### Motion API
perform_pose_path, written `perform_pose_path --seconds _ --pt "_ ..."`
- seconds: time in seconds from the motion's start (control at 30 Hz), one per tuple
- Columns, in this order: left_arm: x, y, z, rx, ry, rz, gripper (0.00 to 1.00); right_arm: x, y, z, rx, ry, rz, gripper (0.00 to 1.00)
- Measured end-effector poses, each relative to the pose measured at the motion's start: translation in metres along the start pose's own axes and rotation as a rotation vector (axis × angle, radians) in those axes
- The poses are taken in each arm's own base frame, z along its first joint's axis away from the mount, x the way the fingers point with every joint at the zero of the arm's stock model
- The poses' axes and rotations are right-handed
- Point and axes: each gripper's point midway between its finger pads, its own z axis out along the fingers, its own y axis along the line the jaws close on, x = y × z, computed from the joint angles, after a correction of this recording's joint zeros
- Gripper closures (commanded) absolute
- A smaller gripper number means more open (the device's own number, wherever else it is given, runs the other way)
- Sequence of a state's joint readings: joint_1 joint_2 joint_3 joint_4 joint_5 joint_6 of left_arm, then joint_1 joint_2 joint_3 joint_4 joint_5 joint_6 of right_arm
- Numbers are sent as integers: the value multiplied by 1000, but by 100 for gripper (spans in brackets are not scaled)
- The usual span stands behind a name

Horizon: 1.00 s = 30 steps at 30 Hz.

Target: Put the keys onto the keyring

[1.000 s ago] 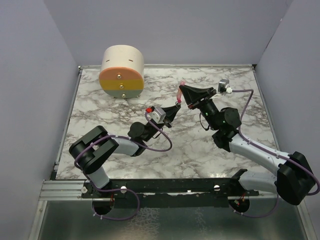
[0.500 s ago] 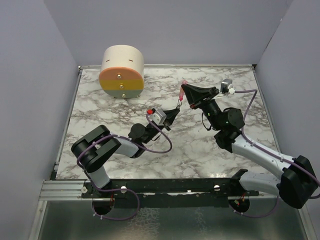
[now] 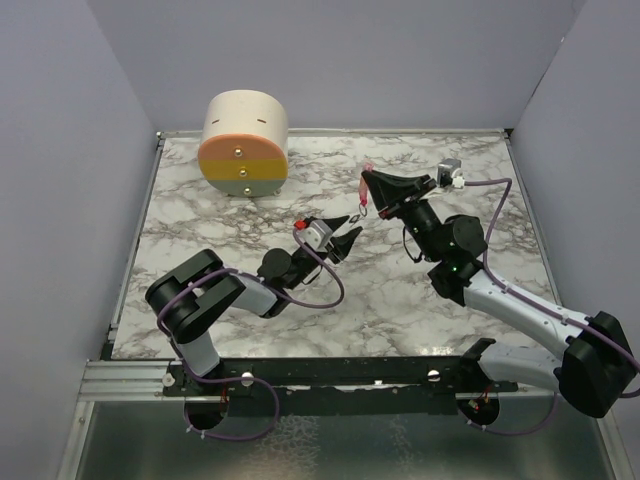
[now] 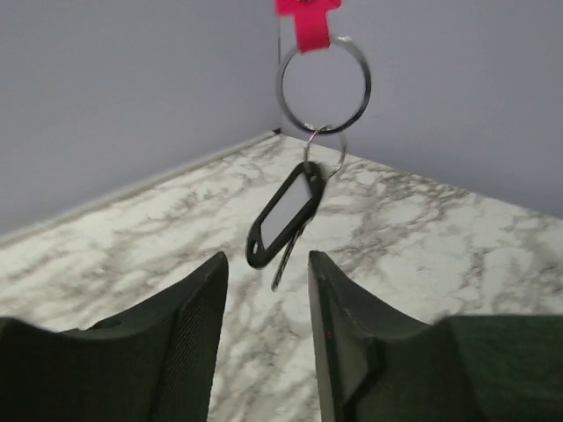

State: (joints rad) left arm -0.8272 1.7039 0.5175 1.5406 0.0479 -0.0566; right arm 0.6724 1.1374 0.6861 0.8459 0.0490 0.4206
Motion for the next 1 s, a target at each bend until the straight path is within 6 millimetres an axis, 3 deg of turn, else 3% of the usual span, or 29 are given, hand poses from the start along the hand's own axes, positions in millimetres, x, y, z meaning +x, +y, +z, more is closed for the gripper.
perform_pose_path --seconds 0.07,0.13,0.3,0.53,0.67,0.77,1.0 --pt "5 3 -5 -22 16 -10 21 -1 0 0 0 -5 -1 99" --pt "14 8 -13 -53 43 -14 11 -6 1 0 -1 -17 -3 99" --pt "33 20 -35 -121 108 -3 9 -12 3 -1 -4 -36 -6 99" --pt "25 32 -56 -191 110 17 8 -12 3 -1 -4 -36 -8 99" --pt "7 39 -71 -239 77 18 7 -9 1 0 -2 -30 -27 99" --pt "-20 46 -75 -282 13 18 6 1 -4 -1 5 -7 -42 99" --pt "-79 69 -92 -399 -69 26 2 59 -22 -4 23 129 -57 99"
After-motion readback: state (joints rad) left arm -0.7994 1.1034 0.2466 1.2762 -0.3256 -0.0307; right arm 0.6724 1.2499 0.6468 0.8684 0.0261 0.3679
